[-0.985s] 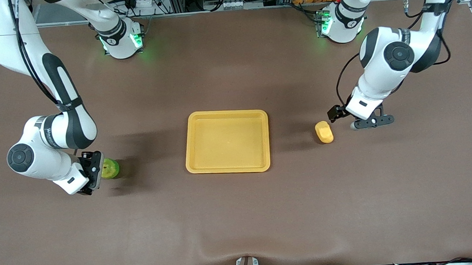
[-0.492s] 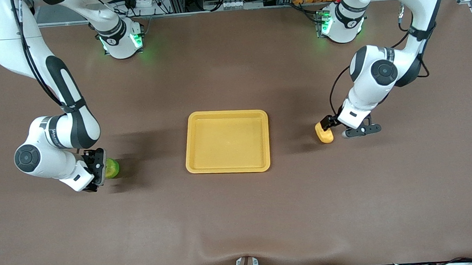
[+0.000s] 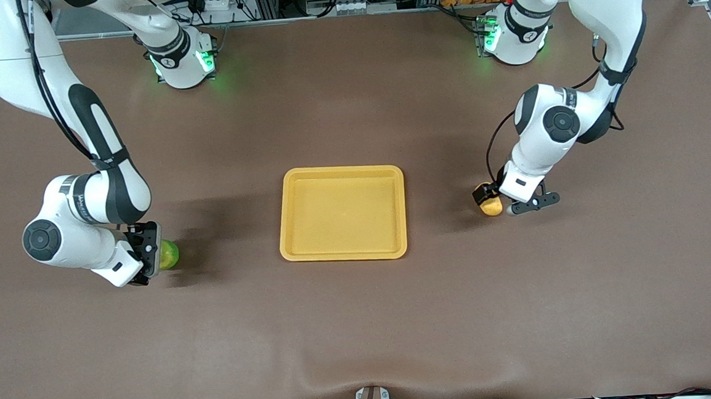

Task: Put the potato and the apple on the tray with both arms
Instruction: 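Close the right gripper on the apple while the left gripper grasps the potato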

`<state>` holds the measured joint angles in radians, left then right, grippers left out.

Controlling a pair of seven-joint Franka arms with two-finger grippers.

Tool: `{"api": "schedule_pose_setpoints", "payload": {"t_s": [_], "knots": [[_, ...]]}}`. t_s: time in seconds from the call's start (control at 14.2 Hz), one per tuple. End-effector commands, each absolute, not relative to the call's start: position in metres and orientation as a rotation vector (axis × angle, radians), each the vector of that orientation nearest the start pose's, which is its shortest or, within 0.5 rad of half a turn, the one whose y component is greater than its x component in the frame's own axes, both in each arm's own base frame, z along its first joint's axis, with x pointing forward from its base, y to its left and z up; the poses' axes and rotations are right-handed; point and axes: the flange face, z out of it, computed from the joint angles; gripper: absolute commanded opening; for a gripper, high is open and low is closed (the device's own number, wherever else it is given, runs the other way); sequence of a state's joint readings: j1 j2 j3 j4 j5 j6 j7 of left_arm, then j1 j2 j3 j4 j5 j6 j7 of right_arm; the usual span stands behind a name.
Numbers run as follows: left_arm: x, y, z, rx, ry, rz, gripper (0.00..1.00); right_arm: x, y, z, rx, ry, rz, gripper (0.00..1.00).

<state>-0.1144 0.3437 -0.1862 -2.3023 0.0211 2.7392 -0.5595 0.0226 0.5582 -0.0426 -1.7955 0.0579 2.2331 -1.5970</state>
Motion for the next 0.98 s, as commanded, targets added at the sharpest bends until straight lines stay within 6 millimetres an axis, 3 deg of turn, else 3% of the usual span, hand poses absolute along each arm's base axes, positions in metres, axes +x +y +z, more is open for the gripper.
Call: {"api": "schedule_pose_setpoints", "payload": {"t_s": [0.0, 0.14, 0.21, 0.49, 0.63, 0.7, 0.84, 0.91], "knots": [[0.512, -0.167, 0.203, -3.201, -0.511, -0.108, 0.78, 0.640, -0.009, 0.230, -2.174, -2.100, 0.090, 1.00], [0.511, -0.167, 0.200, -3.199, -0.522, -0.099, 0.75, 0.640, -0.013, 0.228, -2.177, -2.093, 0.093, 1.00], [0.512, -0.168, 0.200, -3.198, -0.524, -0.099, 0.67, 0.638, -0.014, 0.221, -2.172, -2.087, 0.104, 1.00], [0.510, -0.177, 0.205, -3.210, -0.503, -0.107, 0.15, 0.637, -0.022, 0.206, -2.163, -2.080, 0.119, 1.00], [0.509, -0.191, 0.213, -3.227, -0.462, -0.121, 0.10, 0.637, -0.020, 0.206, -2.159, -2.086, 0.117, 1.00], [0.509, -0.198, 0.219, -3.237, -0.442, -0.135, 0.09, 0.638, -0.017, 0.207, -2.145, -2.104, 0.112, 0.81], [0.513, -0.213, 0.232, -3.252, -0.403, -0.143, 0.06, 0.639, -0.016, 0.207, -2.137, -2.122, 0.102, 0.10], [0.515, -0.222, 0.240, -3.257, -0.382, -0.133, 0.04, 0.639, -0.016, 0.208, -2.139, -2.123, 0.102, 0.00]]}}
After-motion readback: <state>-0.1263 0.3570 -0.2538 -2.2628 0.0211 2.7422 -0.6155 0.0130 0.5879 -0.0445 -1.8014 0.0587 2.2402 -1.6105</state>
